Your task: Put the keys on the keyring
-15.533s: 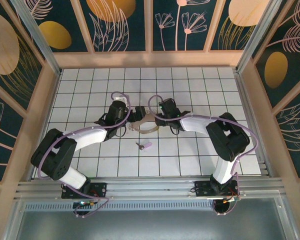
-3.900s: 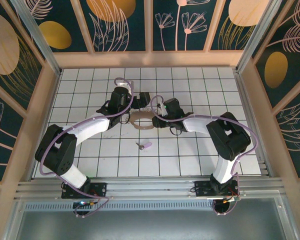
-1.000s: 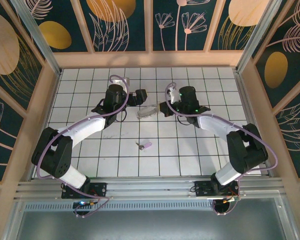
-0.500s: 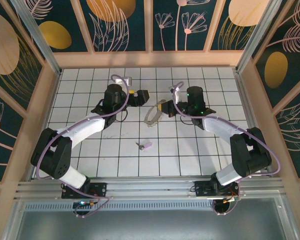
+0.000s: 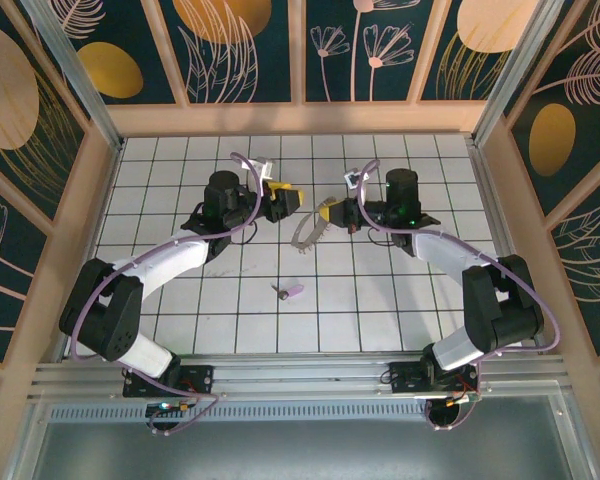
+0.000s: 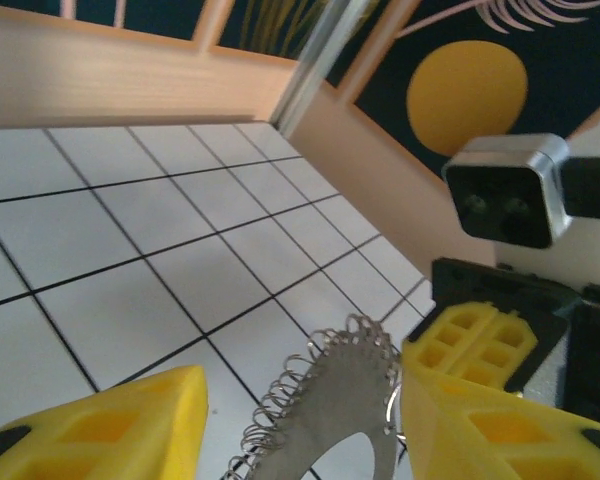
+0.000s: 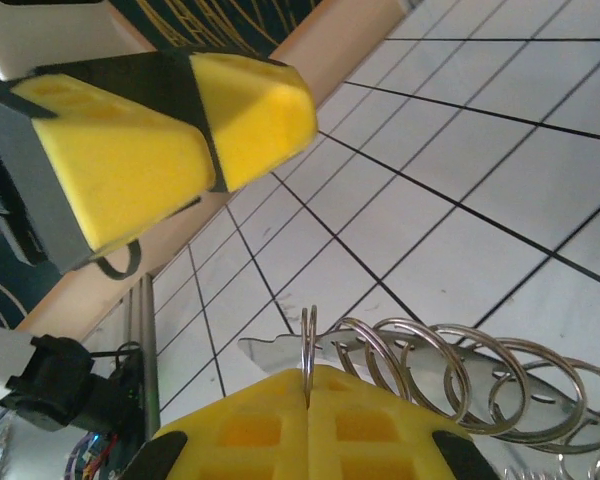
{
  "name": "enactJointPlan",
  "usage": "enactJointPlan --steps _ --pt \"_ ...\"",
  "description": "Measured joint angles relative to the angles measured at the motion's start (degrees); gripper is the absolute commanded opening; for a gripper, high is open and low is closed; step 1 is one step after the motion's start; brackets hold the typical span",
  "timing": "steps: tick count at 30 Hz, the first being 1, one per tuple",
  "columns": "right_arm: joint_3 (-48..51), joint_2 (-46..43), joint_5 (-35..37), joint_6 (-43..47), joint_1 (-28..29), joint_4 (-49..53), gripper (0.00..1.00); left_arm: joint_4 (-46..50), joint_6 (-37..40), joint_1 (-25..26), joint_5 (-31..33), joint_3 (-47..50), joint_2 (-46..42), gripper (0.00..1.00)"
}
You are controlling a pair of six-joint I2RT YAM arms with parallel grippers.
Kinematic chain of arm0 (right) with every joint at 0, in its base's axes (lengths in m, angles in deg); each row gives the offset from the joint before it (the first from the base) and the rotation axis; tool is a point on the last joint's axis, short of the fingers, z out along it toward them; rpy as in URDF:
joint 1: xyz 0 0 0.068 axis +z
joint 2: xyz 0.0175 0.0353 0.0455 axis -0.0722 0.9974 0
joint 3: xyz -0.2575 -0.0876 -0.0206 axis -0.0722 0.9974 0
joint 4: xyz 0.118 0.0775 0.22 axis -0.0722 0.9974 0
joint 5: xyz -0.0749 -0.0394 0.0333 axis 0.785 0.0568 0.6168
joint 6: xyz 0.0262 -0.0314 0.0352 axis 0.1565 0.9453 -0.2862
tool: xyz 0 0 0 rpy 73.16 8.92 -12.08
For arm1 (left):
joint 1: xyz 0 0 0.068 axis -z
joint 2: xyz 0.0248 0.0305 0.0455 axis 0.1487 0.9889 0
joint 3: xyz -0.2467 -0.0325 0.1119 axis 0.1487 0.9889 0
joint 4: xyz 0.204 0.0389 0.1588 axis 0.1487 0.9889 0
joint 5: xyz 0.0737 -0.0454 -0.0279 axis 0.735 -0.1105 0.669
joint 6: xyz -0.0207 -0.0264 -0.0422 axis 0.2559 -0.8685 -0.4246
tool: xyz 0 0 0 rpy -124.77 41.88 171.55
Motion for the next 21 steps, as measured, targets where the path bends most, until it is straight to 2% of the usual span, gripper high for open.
enactJointPlan --steps 10,21 --pt "-2.56 0.26 -5.29 2.93 -0.07 3.26 0.0 -1.31 2.78 0.0 -9.9 -3.34 2.89 0.3" --pt "-3.13 0.83 -7.21 4.57 -0.07 5.66 0.0 -0.96 3.91 -0.04 -16.87 -7.61 6.01 0.29"
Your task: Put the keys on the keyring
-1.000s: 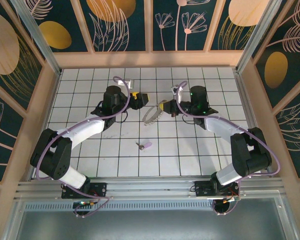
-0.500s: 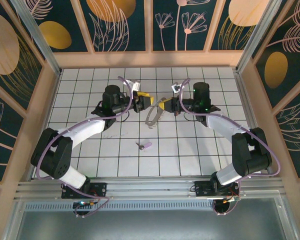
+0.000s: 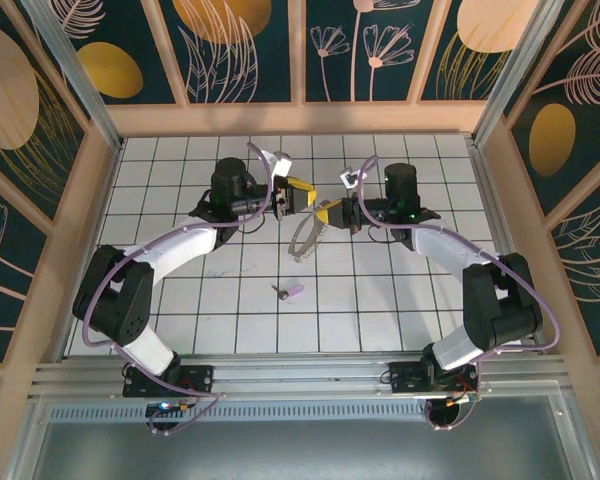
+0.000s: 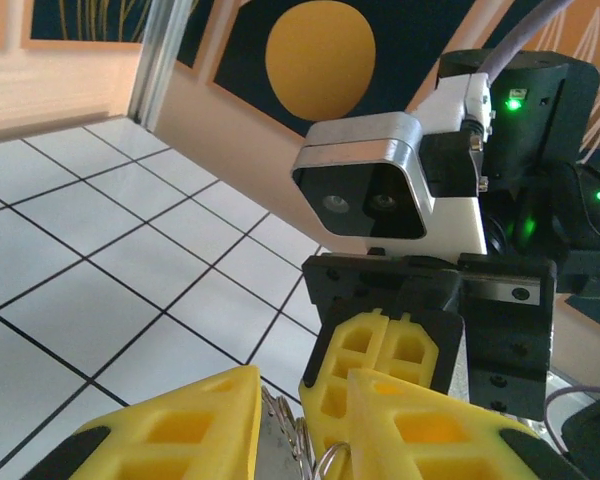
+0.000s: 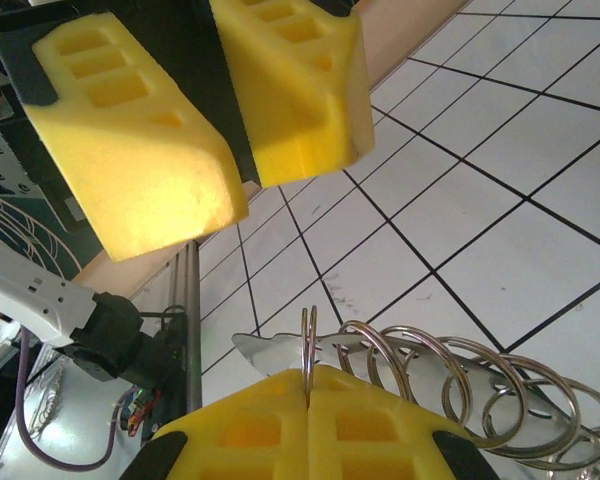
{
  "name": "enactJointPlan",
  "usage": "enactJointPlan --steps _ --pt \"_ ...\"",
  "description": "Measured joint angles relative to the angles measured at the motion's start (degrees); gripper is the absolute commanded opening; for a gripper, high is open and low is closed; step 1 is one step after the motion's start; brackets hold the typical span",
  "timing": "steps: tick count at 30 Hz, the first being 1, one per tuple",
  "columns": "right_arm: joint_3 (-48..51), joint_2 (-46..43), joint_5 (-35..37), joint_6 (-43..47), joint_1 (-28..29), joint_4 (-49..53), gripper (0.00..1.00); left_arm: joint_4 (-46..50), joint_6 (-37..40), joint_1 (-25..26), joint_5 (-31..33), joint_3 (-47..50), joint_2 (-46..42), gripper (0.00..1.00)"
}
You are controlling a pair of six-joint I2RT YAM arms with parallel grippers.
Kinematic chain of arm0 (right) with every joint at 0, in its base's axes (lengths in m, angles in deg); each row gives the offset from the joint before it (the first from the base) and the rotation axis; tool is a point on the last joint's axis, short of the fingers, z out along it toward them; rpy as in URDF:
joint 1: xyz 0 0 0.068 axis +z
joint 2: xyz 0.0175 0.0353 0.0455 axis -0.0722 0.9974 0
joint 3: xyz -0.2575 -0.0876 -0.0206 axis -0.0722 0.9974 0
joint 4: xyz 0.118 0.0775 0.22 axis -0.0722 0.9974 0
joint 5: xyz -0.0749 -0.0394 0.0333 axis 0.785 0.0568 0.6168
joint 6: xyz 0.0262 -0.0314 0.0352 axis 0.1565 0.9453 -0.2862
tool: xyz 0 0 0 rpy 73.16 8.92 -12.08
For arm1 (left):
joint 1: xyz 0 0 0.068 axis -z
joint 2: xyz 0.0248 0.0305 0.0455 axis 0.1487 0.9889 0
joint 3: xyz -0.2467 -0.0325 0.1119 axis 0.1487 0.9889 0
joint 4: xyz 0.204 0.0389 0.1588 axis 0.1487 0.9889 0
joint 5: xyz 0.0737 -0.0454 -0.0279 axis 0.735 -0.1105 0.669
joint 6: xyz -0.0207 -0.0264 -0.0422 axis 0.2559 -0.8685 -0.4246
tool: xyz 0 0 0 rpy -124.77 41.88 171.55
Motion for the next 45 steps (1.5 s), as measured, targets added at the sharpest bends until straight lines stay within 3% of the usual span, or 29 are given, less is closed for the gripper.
enactJointPlan --steps 17,22,25,31,42,45 --pt "-0.7 0.0 -0.07 0.39 -0.02 0.35 0.0 1.18 0.81 0.0 -7.48 -0.13 1.18 0.2" --pt "-0.72 0.0 -0.46 0.42 -0.04 0.35 0.0 1.6 1.53 0.0 -7.82 -0.13 1.2 0.25" --pt "-0.72 -0.02 -0.68 0.44 -0.04 0.37 0.0 2.01 2.03 0.0 -7.82 -0.13 1.22 0.33" --pt "-0.7 0.0 -0.9 1.22 -0.04 0.81 0.0 2.75 2.75 0.0 -7.82 -0.13 1.62 0.36" --pt "-0.7 0.0 -1.49 1.46 -0.09 0.83 0.0 3.1 3.13 0.0 -9.38 -0.13 2.36 0.25" --pt "-0.7 0.0 -1.99 1.44 -0.15 0.81 0.0 3.13 3.26 -0.02 -9.53 -0.13 2.49 0.15"
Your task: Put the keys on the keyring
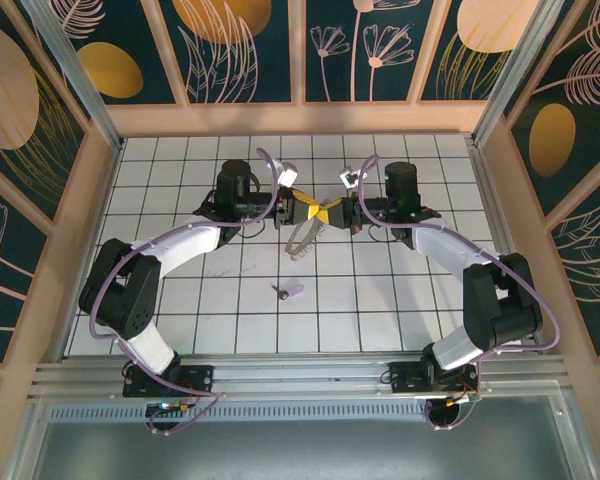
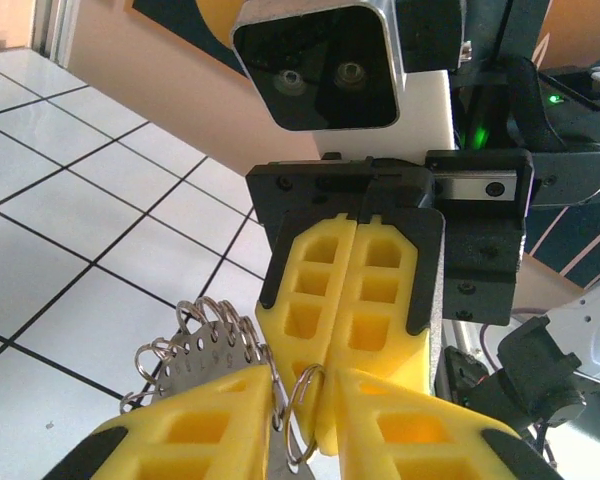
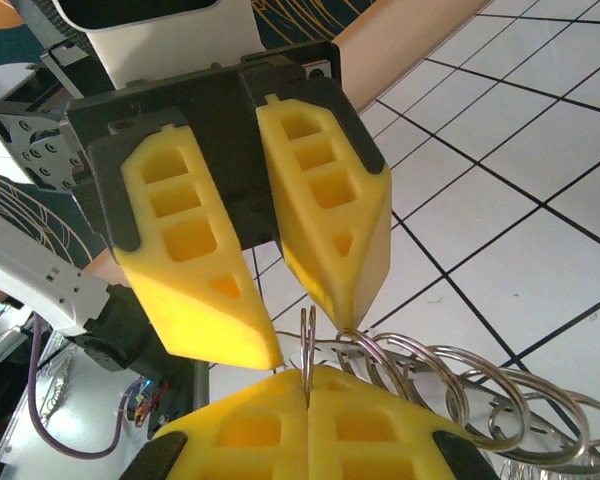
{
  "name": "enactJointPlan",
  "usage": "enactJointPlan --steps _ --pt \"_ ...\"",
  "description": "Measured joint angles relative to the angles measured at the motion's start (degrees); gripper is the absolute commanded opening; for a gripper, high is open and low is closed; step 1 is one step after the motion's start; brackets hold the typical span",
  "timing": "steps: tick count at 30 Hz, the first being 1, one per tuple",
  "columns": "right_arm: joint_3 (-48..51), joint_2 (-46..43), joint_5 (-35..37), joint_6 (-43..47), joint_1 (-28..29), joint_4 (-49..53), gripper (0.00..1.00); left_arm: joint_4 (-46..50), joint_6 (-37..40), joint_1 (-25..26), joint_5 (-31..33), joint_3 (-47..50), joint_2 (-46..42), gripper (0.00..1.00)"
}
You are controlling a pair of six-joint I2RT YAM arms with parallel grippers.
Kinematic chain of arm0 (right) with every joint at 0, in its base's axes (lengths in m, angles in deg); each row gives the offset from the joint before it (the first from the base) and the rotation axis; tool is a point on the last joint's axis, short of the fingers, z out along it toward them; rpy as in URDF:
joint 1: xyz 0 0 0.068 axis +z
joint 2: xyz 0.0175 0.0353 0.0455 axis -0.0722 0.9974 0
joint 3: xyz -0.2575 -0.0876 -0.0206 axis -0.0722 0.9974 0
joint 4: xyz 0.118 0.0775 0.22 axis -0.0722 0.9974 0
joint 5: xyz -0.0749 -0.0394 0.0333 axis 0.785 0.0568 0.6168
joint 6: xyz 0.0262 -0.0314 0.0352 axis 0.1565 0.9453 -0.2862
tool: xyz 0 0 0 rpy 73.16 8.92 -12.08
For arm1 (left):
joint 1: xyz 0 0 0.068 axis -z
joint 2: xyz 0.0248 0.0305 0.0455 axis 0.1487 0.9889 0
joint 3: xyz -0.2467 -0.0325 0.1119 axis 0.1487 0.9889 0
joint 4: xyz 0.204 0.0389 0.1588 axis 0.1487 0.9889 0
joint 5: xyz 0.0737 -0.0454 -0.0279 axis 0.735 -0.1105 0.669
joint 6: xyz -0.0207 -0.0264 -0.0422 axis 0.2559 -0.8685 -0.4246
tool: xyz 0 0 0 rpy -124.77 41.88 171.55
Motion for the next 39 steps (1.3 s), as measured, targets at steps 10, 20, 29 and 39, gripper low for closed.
enactJointPlan --steps 10,20,29,39 --pt "-0.02 0.0 -0.42 -0.02 -0.37 0.07 0.0 -0.07 0.76 0.02 -0.87 -0.17 0.09 0.0" --pt "0.7 -0.09 -0.02 -4.79 -2.21 -3.63 0.41 -1.73 0.24 1.25 2.47 0.15 -0.37 0.0" --pt "7.3 -9.27 3.1 -15.72 -8.46 -17.44 0.46 -7.58 -2.69 2.12 8.2 4.28 -3.93 0.0" --pt "10.32 -11.87 4.2 -19.8 -6.14 -23.69 0.46 -12.39 -4.94 2.12 8.57 4.48 -4.68 0.0"
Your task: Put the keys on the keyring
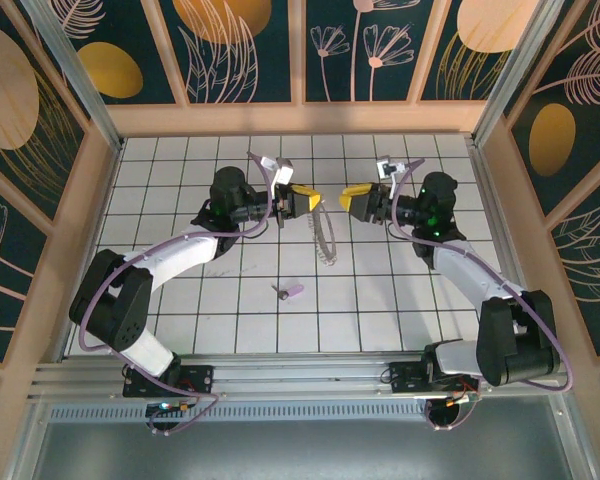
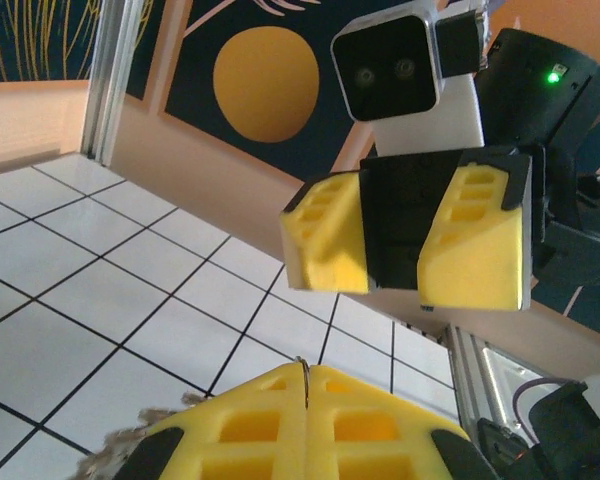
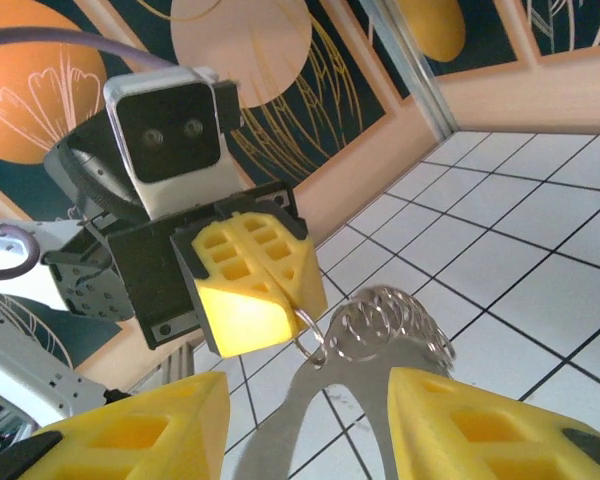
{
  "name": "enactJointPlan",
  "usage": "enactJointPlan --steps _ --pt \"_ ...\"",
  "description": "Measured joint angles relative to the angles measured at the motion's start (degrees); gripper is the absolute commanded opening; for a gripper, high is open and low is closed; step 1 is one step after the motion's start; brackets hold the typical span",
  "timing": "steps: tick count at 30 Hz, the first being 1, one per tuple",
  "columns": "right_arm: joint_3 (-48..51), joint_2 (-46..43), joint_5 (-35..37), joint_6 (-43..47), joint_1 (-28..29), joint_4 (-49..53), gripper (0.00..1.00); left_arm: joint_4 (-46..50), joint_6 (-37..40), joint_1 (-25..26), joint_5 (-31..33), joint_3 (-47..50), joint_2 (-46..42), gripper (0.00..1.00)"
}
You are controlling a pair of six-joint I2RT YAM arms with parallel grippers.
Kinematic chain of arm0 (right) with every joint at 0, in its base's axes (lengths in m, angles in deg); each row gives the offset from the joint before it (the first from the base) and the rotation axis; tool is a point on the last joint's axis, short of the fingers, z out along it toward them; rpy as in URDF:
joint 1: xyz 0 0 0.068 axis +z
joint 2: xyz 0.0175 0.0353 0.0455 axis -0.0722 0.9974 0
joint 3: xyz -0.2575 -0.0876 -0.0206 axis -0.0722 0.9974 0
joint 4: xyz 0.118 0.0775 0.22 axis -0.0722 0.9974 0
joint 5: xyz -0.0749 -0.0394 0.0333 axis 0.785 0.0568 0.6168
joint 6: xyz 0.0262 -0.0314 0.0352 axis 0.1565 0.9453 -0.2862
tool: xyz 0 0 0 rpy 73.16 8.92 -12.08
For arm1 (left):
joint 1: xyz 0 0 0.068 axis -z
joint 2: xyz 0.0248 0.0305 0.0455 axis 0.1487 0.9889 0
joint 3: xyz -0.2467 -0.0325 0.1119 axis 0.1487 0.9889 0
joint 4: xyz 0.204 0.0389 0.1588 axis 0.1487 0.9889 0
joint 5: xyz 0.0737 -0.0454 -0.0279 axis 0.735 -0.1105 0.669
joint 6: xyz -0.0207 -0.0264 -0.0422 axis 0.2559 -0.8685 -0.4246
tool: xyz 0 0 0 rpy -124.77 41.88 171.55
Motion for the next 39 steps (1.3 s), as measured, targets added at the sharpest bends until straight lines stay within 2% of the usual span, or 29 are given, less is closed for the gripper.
enactJointPlan --steps 8,24,30,36,39 --pt "0.0 0.26 0.24 -0.76 2.75 -2.01 0.43 -2.05 -1.86 0.0 -1.81 0.0 -0.02 0.0" --pt "-0.83 4.02 0.39 -1.75 4.61 -4.35 0.37 -3.56 -3.43 0.28 -4.92 -0.02 -0.04 0.0" --pt "-2.14 5.22 0.37 -2.05 5.07 -4.7 0.25 -3.52 -3.43 0.31 -4.9 -0.02 -0.04 0.0" --pt "-2.29 5.33 -0.35 -2.36 5.27 -5.46 0.0 -3.48 -3.43 0.11 -4.11 -0.04 -0.04 0.0" --pt "-2.29 5.33 -0.46 -2.54 5.27 -5.68 0.0 -3.48 -3.43 0.07 -4.0 -0.07 -0.04 0.0"
